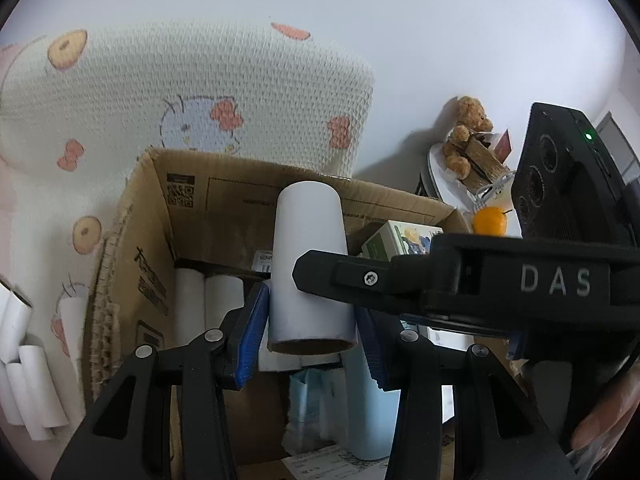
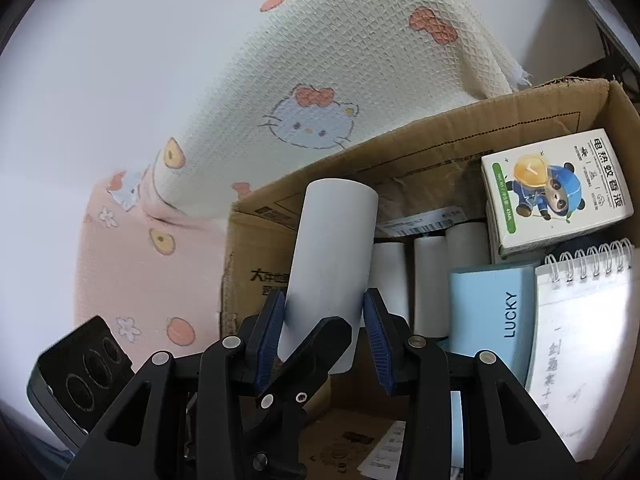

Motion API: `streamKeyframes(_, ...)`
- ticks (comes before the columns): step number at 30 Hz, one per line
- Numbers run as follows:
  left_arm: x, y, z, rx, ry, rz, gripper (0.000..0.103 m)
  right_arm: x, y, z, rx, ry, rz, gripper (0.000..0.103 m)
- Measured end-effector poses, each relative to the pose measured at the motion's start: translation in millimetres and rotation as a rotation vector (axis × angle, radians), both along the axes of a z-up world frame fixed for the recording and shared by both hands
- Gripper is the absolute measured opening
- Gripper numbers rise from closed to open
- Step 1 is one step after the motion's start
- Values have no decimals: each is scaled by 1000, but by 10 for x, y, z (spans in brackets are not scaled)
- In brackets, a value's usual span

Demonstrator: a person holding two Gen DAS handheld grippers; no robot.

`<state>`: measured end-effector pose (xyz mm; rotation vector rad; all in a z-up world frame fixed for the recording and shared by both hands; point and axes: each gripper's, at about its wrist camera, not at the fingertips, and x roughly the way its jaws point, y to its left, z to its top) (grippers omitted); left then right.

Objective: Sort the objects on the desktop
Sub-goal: 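Carry the held tube into the cardboard box beside the white rolls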

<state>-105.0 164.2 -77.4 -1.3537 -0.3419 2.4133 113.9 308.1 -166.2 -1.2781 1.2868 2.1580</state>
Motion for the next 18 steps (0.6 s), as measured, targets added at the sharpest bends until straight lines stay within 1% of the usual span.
streamKeyframes(2, -33, 7, -23, -1, -19, -2, 48, -29, 1, 5, 10, -15, 11, 38)
streamKeyframes(7, -120, 14, -115, 26, -89, 1, 48, -76, 31, -38, 23, -62, 34, 38)
streamKeyframes(11, -195, 20, -237, 37, -182, 8, 47, -102, 65, -141, 10, -105, 43, 38)
streamKeyframes(16, -234, 79, -336, 37, -210, -9, 47, -115, 116, -228, 9, -140, 39, 38)
streamKeyframes(18, -257, 94, -380, 40, -236, -10, 47, -123, 135, -253, 6, -150, 37, 38)
